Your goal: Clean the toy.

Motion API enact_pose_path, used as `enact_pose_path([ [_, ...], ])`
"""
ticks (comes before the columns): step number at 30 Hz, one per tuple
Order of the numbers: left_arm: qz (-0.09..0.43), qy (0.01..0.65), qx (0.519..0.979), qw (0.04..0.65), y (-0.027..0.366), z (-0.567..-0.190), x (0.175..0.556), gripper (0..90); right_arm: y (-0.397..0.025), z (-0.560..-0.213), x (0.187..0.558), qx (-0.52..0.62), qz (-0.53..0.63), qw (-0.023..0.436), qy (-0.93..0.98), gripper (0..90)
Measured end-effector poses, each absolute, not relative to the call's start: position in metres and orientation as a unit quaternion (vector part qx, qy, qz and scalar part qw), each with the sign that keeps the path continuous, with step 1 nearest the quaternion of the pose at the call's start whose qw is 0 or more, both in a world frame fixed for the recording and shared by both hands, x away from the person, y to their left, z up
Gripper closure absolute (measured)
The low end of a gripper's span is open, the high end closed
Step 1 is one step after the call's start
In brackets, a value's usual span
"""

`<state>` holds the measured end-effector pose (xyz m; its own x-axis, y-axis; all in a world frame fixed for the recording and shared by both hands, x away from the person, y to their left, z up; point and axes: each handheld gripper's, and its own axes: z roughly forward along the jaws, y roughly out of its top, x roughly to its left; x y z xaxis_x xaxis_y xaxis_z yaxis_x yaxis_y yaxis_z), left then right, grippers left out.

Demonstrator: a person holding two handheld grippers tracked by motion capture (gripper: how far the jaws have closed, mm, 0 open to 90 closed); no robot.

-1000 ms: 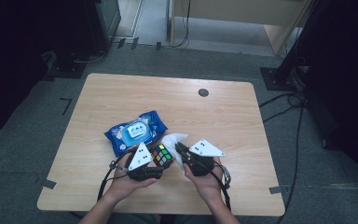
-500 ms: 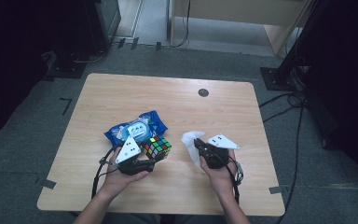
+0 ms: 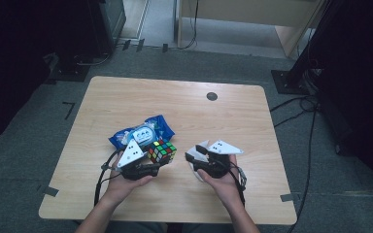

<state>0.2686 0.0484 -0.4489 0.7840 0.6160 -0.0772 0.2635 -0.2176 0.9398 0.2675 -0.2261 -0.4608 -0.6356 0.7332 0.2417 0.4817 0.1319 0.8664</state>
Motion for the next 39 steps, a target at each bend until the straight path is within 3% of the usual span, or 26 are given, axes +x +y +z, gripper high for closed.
enact_pose_path([
  [7,0.159,0.306,0.748,0.567,0.051,-0.446,0.269,34.3,-0.195,-0.467,0.26,0.386,0.533,0.054,0.751,31.3],
  [12,0.157,0.311,0.746,0.567,0.046,-0.448,0.267,34.3,-0.18,-0.468,0.255,0.39,0.549,0.042,0.738,29.1],
  [21,0.148,0.317,0.745,0.568,0.038,-0.451,0.266,34.3,-0.169,-0.47,0.25,0.405,0.555,0.061,0.724,24.3],
  [23,0.146,0.314,0.747,0.567,0.036,-0.451,0.265,34.3,-0.166,-0.471,0.248,0.408,0.555,0.063,0.722,26.2],
  [24,0.145,0.314,0.748,0.567,0.035,-0.452,0.265,34.3,-0.164,-0.471,0.246,0.411,0.555,0.074,0.719,31.7],
  [27,0.143,0.314,0.748,0.567,0.035,-0.452,0.265,34.3,-0.164,-0.472,0.245,0.412,0.554,0.083,0.718,32.2],
  [39,0.095,0.319,0.762,0.555,0.039,-0.45,0.273,33.3,-0.164,-0.471,0.242,0.338,0.509,0.188,0.769,34.1],
])
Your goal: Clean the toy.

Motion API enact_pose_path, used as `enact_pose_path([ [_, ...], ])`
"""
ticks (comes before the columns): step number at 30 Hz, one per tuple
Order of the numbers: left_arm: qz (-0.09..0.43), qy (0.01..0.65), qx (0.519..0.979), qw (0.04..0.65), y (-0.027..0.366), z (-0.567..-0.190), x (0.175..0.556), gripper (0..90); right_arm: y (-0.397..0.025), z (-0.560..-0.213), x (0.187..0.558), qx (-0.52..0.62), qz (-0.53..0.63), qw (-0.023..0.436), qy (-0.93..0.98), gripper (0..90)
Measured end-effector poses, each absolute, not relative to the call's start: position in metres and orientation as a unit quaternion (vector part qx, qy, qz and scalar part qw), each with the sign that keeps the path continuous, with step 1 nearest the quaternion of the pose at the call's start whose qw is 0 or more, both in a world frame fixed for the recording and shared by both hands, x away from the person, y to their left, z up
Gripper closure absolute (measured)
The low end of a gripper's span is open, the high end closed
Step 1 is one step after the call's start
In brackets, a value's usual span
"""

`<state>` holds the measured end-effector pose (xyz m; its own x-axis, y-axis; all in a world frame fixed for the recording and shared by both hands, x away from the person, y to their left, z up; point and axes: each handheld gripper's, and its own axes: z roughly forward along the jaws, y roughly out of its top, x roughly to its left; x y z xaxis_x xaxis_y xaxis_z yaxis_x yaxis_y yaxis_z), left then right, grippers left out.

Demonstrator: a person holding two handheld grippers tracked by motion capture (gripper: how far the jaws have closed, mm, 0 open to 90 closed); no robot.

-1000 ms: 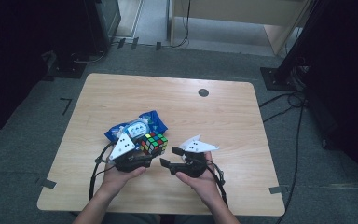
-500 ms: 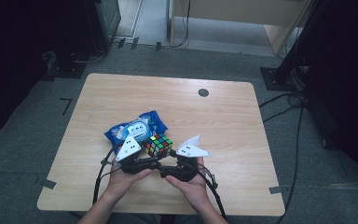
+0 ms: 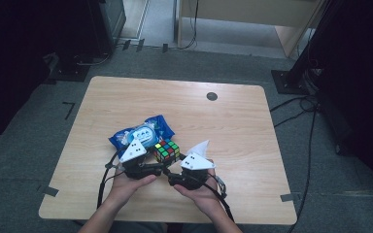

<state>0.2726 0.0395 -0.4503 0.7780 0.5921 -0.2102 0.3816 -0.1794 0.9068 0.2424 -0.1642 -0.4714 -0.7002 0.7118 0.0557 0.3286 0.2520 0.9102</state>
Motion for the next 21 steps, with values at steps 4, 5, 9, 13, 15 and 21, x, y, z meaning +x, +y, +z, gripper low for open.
enact_pose_path([
  [4,0.079,0.32,0.763,0.556,0.041,-0.449,0.274,33.0,-0.163,-0.471,0.239,0.302,0.489,0.235,0.784,34.3],
  [5,0.073,0.323,0.763,0.555,0.041,-0.449,0.275,32.8,-0.163,-0.471,0.238,0.29,0.485,0.244,0.788,34.3],
  [9,0.046,0.333,0.765,0.549,0.042,-0.449,0.279,32.6,-0.159,-0.473,0.231,0.238,0.464,0.288,0.803,34.4],
  [13,0.043,0.339,0.768,0.542,0.043,-0.45,0.279,33.6,-0.156,-0.475,0.23,0.218,0.452,0.308,0.808,34.3],
  [15,0.055,0.334,0.77,0.541,0.042,-0.449,0.277,34.0,-0.157,-0.476,0.231,0.215,0.457,0.307,0.807,34.1],
  [21,0.093,0.325,0.763,0.551,0.044,-0.445,0.272,34.2,-0.161,-0.476,0.233,0.233,0.468,0.281,0.805,29.8],
])
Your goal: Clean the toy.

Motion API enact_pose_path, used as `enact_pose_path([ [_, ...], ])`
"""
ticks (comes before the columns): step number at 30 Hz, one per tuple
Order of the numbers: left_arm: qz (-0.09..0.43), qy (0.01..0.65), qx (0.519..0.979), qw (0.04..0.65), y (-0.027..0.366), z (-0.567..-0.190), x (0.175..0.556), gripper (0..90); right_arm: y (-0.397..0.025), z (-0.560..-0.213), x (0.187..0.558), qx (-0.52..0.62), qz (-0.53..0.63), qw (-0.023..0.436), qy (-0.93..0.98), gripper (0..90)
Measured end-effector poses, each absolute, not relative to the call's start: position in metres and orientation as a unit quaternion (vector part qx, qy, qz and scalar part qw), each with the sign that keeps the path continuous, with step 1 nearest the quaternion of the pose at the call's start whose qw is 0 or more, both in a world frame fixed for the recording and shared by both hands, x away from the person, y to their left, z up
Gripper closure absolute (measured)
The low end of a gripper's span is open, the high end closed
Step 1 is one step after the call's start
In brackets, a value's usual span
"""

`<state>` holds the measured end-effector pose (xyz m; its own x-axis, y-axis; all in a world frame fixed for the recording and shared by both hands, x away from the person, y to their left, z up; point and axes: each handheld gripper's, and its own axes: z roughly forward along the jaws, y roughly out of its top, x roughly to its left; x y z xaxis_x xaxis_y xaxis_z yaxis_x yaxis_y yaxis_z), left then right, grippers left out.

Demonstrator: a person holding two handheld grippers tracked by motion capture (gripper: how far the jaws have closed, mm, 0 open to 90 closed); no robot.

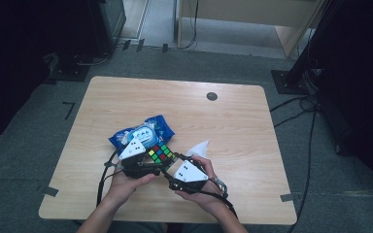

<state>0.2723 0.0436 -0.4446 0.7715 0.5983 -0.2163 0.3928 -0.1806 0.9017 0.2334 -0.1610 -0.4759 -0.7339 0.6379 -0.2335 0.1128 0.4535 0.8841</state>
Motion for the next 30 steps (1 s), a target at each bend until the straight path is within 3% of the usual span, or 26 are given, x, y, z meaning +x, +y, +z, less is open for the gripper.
enact_pose_path([
  [4,0.114,0.322,0.76,0.553,0.048,-0.442,0.272,34.3,-0.167,-0.482,0.241,0.265,0.455,0.247,0.813,29.4],
  [8,0.129,0.321,0.765,0.543,0.047,-0.444,0.272,34.3,-0.178,-0.488,0.256,0.335,0.439,0.201,0.809,49.6],
  [9,0.129,0.321,0.765,0.543,0.047,-0.444,0.272,34.3,-0.178,-0.488,0.256,0.335,0.439,0.201,0.809,49.6],
  [10,0.129,0.32,0.766,0.543,0.047,-0.444,0.272,34.3,-0.181,-0.488,0.258,0.355,0.441,0.189,0.802,56.7],
  [11,0.124,0.32,0.765,0.544,0.046,-0.445,0.272,34.2,-0.188,-0.489,0.262,0.39,0.461,0.152,0.783,69.8],
  [12,0.118,0.314,0.764,0.551,0.046,-0.445,0.272,34.2,-0.19,-0.489,0.263,0.401,0.472,0.136,0.773,75.2],
  [17,0.112,0.311,0.76,0.559,0.043,-0.446,0.271,34.2,-0.194,-0.486,0.263,0.418,0.515,0.077,0.744,89.7],
  [24,0.101,0.32,0.758,0.56,0.045,-0.448,0.274,34.1,-0.2,-0.48,0.259,0.406,0.537,0.094,0.733,88.2],
  [25,0.1,0.324,0.754,0.563,0.046,-0.448,0.274,34.1,-0.201,-0.479,0.259,0.412,0.54,0.096,0.728,84.4],
  [26,0.097,0.332,0.745,0.57,0.049,-0.446,0.275,34.1,-0.201,-0.479,0.259,0.41,0.546,0.095,0.724,72.0],
  [27,0.097,0.332,0.745,0.57,0.049,-0.446,0.275,34.1,-0.201,-0.479,0.259,0.41,0.546,0.095,0.724,72.0],
  [28,0.096,0.336,0.74,0.574,0.051,-0.446,0.276,34.1,-0.199,-0.48,0.258,0.406,0.546,0.1,0.726,63.9],
  [29,0.099,0.344,0.735,0.576,0.053,-0.446,0.277,34.1,-0.192,-0.481,0.257,0.393,0.547,0.087,0.734,52.6],
  [30,0.101,0.347,0.734,0.576,0.053,-0.446,0.277,34.1,-0.189,-0.481,0.256,0.391,0.55,0.075,0.734,49.5],
])
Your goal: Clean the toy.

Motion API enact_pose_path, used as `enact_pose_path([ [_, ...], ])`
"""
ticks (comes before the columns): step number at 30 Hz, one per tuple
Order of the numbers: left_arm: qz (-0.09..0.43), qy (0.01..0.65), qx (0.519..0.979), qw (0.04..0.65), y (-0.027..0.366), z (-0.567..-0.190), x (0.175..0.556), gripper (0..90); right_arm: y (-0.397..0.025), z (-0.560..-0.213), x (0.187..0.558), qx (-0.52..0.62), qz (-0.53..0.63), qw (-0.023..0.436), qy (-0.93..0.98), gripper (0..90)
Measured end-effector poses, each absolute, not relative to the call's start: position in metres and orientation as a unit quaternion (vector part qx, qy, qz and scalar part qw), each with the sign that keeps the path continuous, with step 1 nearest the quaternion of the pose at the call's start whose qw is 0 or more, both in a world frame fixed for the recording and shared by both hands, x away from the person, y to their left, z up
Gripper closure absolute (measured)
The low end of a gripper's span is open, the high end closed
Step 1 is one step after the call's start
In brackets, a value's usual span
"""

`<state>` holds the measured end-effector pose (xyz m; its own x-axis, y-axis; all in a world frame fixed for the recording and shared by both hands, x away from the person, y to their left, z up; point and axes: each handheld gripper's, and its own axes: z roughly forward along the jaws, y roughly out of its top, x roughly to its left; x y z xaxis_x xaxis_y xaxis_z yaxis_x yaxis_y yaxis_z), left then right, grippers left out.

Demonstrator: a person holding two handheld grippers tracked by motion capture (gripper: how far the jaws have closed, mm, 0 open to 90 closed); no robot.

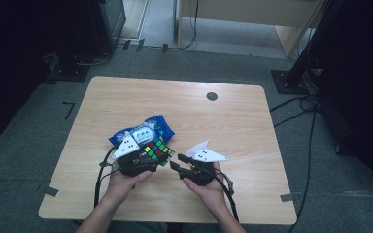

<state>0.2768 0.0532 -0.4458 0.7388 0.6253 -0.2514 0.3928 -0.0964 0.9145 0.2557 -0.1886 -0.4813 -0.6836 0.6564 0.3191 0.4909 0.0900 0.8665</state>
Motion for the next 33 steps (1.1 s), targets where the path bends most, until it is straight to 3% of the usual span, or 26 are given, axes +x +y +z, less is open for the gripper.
enact_pose_path([
  [6,0.101,0.358,0.722,0.583,0.058,-0.445,0.278,34.1,-0.173,-0.481,0.25,0.402,0.556,0.045,0.726,51.2],
  [10,0.096,0.347,0.731,0.58,0.053,-0.445,0.276,34.1,-0.171,-0.479,0.248,0.402,0.535,0.115,0.734,61.9],
  [12,0.096,0.344,0.734,0.578,0.051,-0.446,0.276,34.1,-0.177,-0.479,0.25,0.422,0.539,0.112,0.721,71.1],
  [13,0.094,0.341,0.738,0.575,0.05,-0.446,0.275,34.1,-0.177,-0.479,0.25,0.422,0.539,0.112,0.721,71.1],
  [16,0.081,0.332,0.742,0.576,0.047,-0.448,0.275,34.0,-0.188,-0.476,0.253,0.419,0.561,0.086,0.708,87.8],
  [21,0.063,0.327,0.745,0.578,0.046,-0.45,0.276,34.0,-0.191,-0.476,0.253,0.407,0.565,0.081,0.713,90.0],
  [33,0.057,0.308,0.754,0.578,0.046,-0.451,0.275,34.1,-0.195,-0.47,0.25,0.389,0.566,0.13,0.715,90.0],
])
